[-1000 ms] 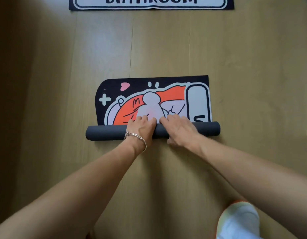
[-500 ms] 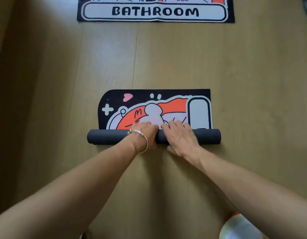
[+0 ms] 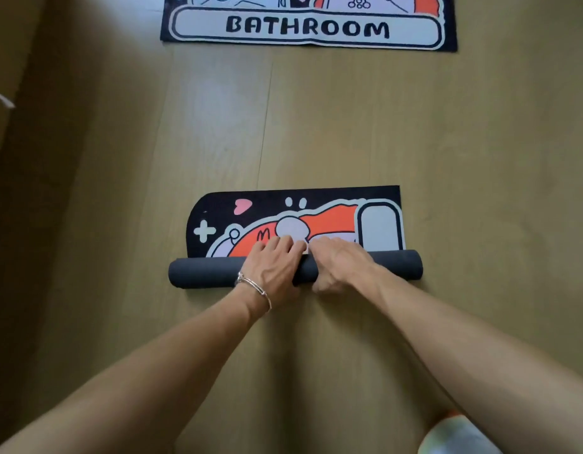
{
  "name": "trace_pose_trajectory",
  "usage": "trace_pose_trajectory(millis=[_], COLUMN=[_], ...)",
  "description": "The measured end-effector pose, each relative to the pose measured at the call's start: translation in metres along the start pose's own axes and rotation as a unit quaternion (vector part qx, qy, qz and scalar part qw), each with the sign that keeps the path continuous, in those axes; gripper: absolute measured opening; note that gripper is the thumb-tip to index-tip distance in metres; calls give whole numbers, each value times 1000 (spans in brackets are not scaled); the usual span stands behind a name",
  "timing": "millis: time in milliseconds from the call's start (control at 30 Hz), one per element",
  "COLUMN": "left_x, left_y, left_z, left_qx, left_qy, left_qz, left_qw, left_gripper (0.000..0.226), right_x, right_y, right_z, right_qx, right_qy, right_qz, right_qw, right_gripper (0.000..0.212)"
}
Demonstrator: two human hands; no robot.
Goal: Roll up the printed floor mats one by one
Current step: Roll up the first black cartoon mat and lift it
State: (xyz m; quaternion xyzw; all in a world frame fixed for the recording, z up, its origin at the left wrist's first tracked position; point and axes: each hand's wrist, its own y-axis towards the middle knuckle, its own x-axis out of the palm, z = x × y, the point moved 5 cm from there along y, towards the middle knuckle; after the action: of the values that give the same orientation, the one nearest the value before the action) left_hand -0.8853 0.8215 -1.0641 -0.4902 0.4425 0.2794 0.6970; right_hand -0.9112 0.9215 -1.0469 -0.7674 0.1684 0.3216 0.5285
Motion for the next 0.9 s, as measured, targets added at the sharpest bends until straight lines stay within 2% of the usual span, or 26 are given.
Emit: trace_pose_trajectory(millis=[67,200,267,333,400,533,600,667,733,800,900], left_x=[-2,-6,-9,-8,-7,-11,-13,-10,-5,-5,-11], left_y=[1,13,11,5,4,17,14,7,3,6,17], left_z=[-1,-7,-4,2,3,-7,-6,-2,-3,-6,-10], left_qx=[-23,-37,-14,16,6,-25,-7,16,10,-3,-13], left_qy=[-23,-76,-34,19,6,-89,-63,-10,-2,-49,-100], left_qz=[-12,-68,-44,10,12,-83,-61,-9,18,-4,-40], left_qw=[999,994,998,1000,1000,992,996,1000,1000,999,994], left_gripper=[44,42,44,44,42,48,49,51,52,51,51], right_x=[-3,6,7,2,-4,0,3,1,-3,-4,0], right_y=[1,-2,-1,3,9,10,9,11,13,12,6], right_z=[0,-1,1,3,3,-4,-4,-4,-3,-3,-4], right_qx=[-9,-51,-38,-6,-1,-41,-35,-26,-16,-25,-44], right_qy=[-3,-114,-98,-34,-29,-101,-101,-80,-54,-68,-131], right_qz=[-4,98,69,0,-34,26,39,6,-23,-2,101], right_qw=[1000,987,992,999,999,994,994,996,998,997,985], right_gripper=[44,54,53,50,46,53,53,53,53,53,52])
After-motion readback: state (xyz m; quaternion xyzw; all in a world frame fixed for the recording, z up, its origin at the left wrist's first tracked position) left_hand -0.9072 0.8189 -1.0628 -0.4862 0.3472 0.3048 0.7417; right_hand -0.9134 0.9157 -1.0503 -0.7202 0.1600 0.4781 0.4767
